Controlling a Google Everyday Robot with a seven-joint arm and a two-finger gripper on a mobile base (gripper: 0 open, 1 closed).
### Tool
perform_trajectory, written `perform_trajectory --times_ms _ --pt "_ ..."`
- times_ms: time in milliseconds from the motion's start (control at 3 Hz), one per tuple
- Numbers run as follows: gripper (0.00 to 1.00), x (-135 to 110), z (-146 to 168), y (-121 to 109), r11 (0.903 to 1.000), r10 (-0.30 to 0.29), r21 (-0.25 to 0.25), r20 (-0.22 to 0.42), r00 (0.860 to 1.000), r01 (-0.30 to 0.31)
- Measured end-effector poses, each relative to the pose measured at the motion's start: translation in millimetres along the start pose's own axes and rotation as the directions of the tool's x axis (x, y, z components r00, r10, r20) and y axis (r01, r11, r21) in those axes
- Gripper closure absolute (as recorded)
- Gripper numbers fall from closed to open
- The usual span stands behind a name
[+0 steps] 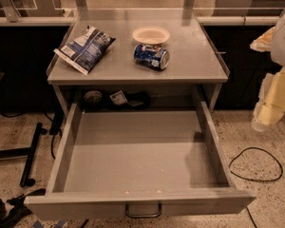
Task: Place blue chip bag into top drawer
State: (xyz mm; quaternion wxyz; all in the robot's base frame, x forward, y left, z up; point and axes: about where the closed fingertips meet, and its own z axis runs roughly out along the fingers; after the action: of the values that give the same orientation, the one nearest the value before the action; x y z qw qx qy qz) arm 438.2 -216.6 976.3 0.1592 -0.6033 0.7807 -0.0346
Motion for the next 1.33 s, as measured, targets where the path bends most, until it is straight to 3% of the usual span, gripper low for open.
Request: perform_trajectory --times_ms 333,667,1000,1333 --pt "0.0 0.0 0.0 0.0 1.0 0.0 0.0 0.0 1.0 0.0" --pt "0.0 -19.9 6.2 -6.8 0.9997 0.023 -0.005 0.048 0.999 -0.022" --pt "0.0 -70.8 13.8 -15.5 0.9994 0.033 -0.009 0.139 0.99 -0.032" --pt "0.0 -141.8 20.3 -27.8 0.9982 0.06 -0.023 0.25 0.966 -0.056"
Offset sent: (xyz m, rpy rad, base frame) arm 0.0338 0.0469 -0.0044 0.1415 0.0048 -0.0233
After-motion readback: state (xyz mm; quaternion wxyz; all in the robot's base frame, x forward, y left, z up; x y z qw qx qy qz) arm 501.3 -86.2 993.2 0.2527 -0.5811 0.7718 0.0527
